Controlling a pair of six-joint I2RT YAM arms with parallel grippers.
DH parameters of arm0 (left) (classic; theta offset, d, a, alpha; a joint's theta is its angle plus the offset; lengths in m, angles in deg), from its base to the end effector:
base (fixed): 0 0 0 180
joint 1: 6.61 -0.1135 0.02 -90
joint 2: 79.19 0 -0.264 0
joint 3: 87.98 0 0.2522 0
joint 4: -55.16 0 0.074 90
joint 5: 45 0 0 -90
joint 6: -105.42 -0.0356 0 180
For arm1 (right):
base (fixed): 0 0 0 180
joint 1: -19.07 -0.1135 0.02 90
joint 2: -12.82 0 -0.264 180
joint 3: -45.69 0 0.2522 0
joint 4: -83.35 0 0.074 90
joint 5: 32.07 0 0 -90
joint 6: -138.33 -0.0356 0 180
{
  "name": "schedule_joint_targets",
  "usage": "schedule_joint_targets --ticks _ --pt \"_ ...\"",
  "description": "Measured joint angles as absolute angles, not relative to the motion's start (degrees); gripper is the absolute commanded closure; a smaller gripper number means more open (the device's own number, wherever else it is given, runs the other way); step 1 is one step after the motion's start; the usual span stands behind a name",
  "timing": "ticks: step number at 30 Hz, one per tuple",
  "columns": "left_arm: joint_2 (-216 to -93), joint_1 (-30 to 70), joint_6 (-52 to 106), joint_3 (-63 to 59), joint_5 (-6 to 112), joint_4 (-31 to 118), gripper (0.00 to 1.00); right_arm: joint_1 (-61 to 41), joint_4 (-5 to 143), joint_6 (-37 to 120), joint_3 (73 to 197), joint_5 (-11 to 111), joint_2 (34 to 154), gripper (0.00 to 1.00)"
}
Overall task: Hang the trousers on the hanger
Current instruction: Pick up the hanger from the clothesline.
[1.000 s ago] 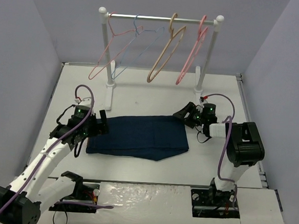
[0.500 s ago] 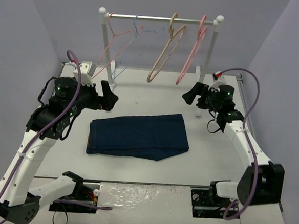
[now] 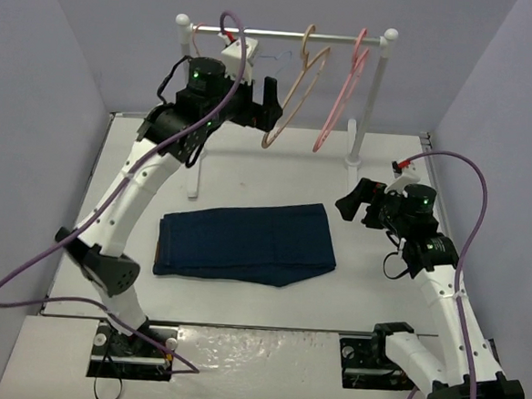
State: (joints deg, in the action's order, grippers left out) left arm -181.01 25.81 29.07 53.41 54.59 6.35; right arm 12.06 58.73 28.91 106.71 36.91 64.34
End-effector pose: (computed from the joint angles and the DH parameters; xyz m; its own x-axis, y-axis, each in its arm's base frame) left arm 0.3144 -0.2067 0.5150 -0.2892 -0.0920 -0.9528 0.6166 0.7435 -0.2589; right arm 0.2049 0.0381 0.3338 -0.3963 0.2640 -0.8793 -0.3455 0.8445 0.4092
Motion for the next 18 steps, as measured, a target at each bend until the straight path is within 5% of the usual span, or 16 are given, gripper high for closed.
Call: schedule_joint_targets --ticks 7,18 --pt "-199.70 25.88 27.64 74.10 55.24 4.29 0.24 12.06 54.45 29.47 105.82 37.00 59.32 0.00" --pt "-204.37 25.96 26.54 73.18 54.96 7.78 0.32 12.06 52.09 29.81 105.82 36.95 59.14 0.00"
